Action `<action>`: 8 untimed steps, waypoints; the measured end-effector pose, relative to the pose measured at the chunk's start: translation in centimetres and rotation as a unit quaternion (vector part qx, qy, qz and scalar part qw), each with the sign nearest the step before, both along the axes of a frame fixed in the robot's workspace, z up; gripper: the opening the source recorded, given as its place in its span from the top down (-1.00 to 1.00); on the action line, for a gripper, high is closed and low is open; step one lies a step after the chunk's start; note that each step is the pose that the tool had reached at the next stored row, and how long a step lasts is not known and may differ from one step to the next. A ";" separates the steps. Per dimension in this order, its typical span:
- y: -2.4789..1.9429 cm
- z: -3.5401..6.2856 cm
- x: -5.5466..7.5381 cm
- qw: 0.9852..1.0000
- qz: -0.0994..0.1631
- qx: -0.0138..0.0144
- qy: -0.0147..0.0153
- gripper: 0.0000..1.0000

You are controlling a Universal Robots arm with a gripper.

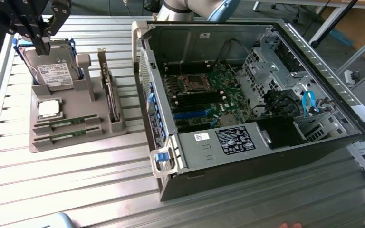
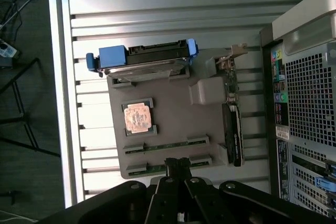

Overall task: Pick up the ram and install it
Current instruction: 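Pick up the ram and move it above insertion slot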

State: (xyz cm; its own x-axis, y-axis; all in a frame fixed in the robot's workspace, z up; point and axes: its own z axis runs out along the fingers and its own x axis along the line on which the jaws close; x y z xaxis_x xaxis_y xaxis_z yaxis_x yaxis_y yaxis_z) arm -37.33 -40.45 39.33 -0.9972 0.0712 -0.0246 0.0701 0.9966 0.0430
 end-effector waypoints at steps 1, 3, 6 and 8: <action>0.00 0.00 0.0 1.000 0.000 0.000 0.000 0.79; 0.00 0.00 0.0 1.000 0.000 0.000 0.000 0.79; 0.00 0.00 0.0 1.000 0.000 0.000 0.000 0.79; 0.00 0.00 0.0 1.000 0.001 0.000 0.000 0.79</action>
